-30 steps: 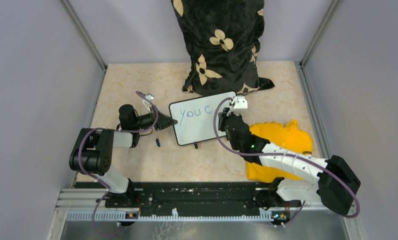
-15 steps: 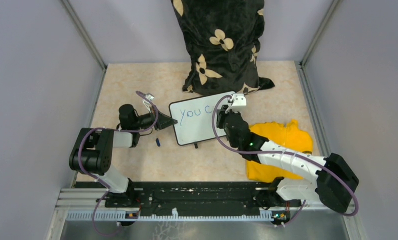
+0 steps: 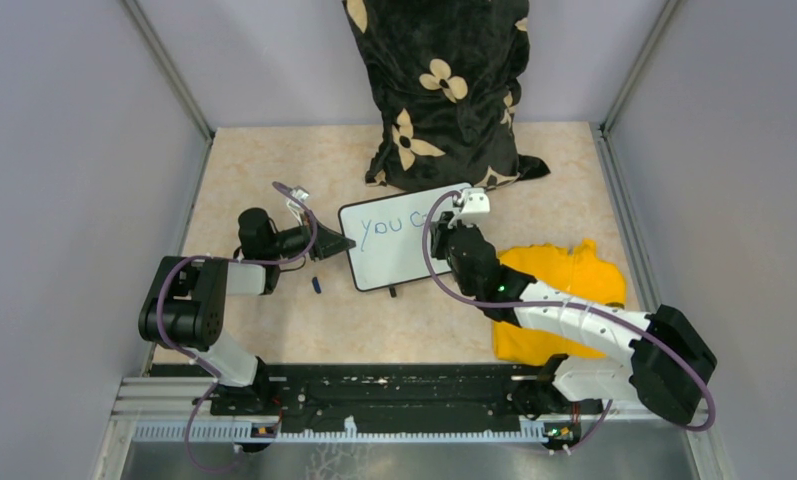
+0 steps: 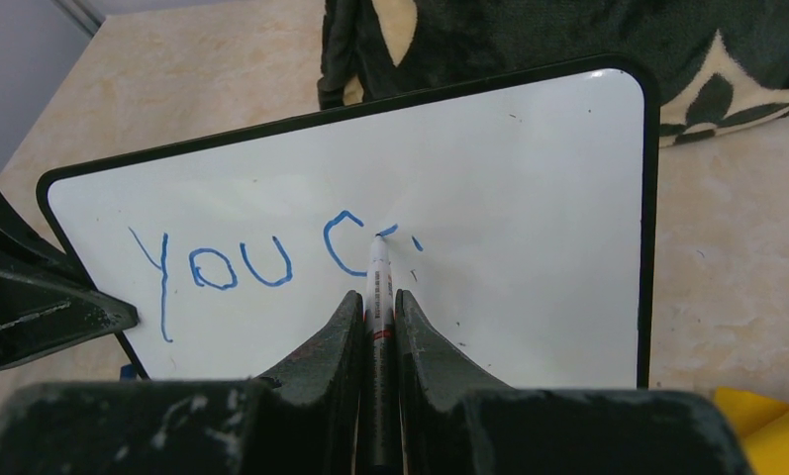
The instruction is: Write a sentence on the whiteboard
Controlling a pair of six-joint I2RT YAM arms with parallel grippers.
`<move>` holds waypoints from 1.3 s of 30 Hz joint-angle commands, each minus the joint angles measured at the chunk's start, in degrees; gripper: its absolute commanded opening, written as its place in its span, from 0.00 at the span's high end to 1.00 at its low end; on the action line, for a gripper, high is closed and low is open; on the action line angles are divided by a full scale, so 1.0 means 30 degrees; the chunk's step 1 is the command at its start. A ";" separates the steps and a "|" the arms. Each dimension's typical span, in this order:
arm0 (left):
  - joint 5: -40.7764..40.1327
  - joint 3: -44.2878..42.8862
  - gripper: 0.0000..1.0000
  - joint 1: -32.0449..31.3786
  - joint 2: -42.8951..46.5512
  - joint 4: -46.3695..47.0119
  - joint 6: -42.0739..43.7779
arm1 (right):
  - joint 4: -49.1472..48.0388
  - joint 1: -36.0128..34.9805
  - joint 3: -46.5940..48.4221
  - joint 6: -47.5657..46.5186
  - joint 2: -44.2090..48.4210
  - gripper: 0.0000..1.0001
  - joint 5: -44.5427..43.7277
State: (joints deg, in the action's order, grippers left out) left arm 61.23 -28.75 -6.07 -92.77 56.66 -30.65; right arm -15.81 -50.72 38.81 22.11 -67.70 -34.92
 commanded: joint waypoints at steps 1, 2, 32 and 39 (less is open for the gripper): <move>-0.0283 -0.0186 0.93 -0.0146 -0.0050 -0.1149 0.0431 | -0.0256 0.0206 -0.0037 0.0425 0.0092 1.00 0.0474; -0.0284 -0.0199 0.93 -0.0146 -0.0066 -0.1165 0.0433 | -0.0177 0.0192 -0.0136 0.0475 0.0144 1.00 0.0502; -0.0283 -0.0230 0.94 -0.0256 -0.0013 -0.1462 0.0725 | 0.0132 0.0549 0.0447 -0.0274 0.0632 1.00 -0.0767; -0.0283 -0.0259 0.94 -0.0263 -0.0042 -0.1501 0.0727 | -0.0118 0.0559 0.0812 -0.0535 0.0468 1.00 -0.0684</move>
State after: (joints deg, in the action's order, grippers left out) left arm 61.49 -29.12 -6.28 -92.66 55.66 -29.69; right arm -13.82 -49.63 37.69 21.67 -65.78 -36.32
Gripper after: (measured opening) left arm 0.136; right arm 0.127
